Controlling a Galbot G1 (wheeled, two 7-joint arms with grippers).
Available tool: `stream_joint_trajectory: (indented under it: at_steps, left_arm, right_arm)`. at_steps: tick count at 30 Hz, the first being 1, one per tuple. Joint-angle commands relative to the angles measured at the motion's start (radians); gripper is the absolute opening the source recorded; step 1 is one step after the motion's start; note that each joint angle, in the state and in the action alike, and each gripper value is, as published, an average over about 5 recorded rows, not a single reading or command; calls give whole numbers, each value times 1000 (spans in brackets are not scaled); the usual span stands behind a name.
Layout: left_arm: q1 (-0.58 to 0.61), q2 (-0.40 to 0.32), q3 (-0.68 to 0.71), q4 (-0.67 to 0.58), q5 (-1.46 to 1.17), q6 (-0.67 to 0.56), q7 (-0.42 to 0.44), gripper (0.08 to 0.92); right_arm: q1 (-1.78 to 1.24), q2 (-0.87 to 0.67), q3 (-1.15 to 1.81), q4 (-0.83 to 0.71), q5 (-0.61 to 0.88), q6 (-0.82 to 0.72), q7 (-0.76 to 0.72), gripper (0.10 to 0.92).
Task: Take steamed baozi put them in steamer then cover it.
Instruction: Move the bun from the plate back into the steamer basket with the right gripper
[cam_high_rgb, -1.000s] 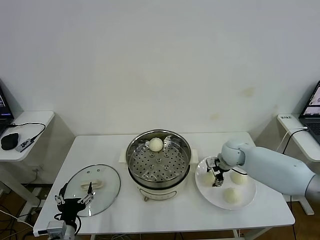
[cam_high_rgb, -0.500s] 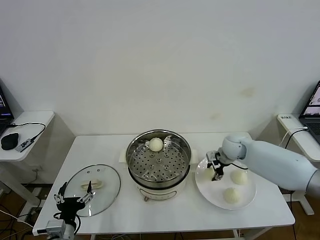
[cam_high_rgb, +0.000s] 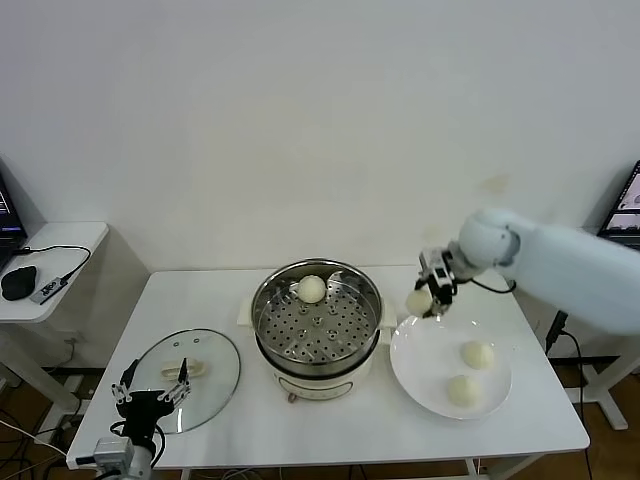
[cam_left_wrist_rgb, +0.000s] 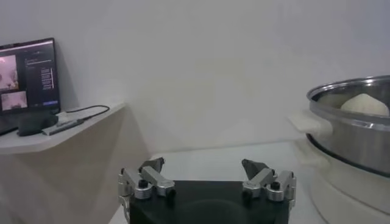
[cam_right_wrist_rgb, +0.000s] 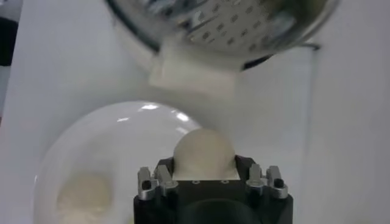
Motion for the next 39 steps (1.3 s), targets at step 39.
stream_joint_trajectory:
  at_steps: [39]
  left_arm:
    - [16, -3, -58, -23, -8, -5, 0, 823]
  right_arm:
    - [-81, 696, -67, -299, 308, -293, 184, 645]
